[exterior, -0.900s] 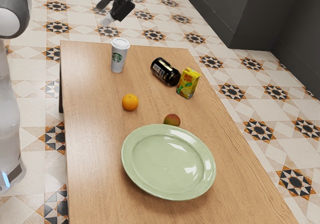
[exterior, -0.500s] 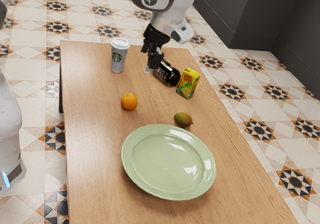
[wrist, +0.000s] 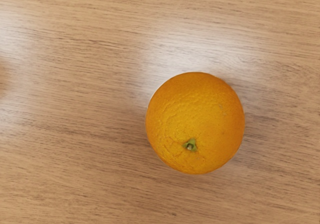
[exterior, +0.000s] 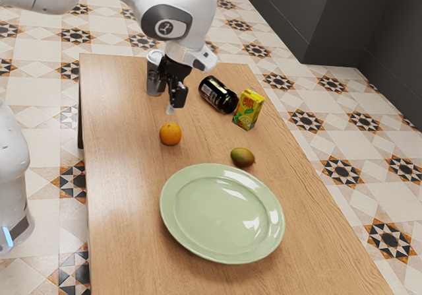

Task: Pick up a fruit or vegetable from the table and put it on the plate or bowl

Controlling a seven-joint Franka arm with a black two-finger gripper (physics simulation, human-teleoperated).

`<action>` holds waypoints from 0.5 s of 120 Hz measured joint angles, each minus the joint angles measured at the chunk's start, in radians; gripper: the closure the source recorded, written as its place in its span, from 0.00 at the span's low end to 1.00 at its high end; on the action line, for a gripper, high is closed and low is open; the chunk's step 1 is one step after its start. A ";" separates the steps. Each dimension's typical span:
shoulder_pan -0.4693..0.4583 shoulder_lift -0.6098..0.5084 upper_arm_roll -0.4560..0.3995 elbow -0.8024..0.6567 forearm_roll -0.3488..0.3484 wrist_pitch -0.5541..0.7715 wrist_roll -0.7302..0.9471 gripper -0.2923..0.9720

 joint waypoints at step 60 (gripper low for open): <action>0.007 0.022 0.002 -0.114 -0.109 0.103 0.088 0.23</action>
